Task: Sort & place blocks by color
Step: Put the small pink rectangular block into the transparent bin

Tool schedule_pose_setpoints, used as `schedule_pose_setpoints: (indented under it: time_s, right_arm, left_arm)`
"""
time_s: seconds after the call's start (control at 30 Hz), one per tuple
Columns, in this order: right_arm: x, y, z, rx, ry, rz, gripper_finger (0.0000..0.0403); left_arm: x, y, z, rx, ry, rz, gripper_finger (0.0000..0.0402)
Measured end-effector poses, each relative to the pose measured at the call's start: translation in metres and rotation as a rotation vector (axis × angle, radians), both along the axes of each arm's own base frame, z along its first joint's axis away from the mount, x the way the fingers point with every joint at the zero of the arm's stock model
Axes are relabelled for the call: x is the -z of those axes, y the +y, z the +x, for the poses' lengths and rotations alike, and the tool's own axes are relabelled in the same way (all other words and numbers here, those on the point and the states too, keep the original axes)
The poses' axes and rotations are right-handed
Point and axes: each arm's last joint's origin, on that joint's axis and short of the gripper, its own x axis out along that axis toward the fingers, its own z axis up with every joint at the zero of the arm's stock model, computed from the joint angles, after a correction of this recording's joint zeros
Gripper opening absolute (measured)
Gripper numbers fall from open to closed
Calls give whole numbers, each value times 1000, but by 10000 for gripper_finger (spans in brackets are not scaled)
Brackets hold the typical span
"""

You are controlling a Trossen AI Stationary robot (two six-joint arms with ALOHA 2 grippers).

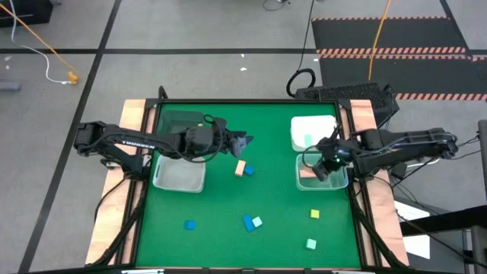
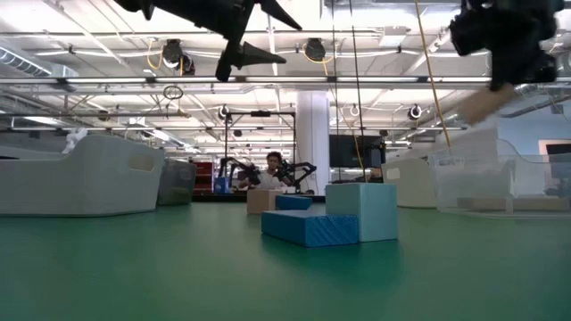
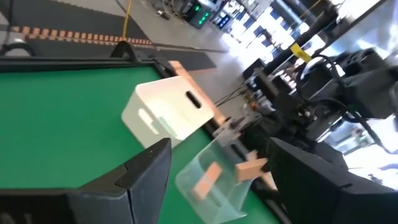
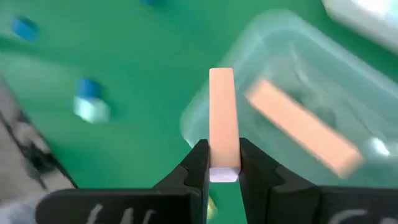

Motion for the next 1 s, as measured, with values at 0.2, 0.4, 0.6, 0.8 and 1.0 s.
schedule_pose_setpoints:
  time_s: [0.2, 0.4, 0.6, 0.8, 1.0]
  right_arm:
    - [12, 3, -10, -33, 252, 17, 41]
    - [21, 2, -6, -55, 376, -24, 42]
    - [26, 3, 2, -86, 417, -37, 109]
    - [29, 3, 5, -93, 436, -40, 158]
    - [30, 3, 6, -91, 443, -58, 204]
  left_arm:
    - [9, 1, -2, 22, 103, 10, 244]
    - [33, -2, -13, 23, 369, -51, 231]
    - [49, -3, -18, -4, 503, -106, 212]
    - [79, -14, -5, 37, 585, -149, 193]
    - [98, -20, 6, 46, 602, -167, 196]
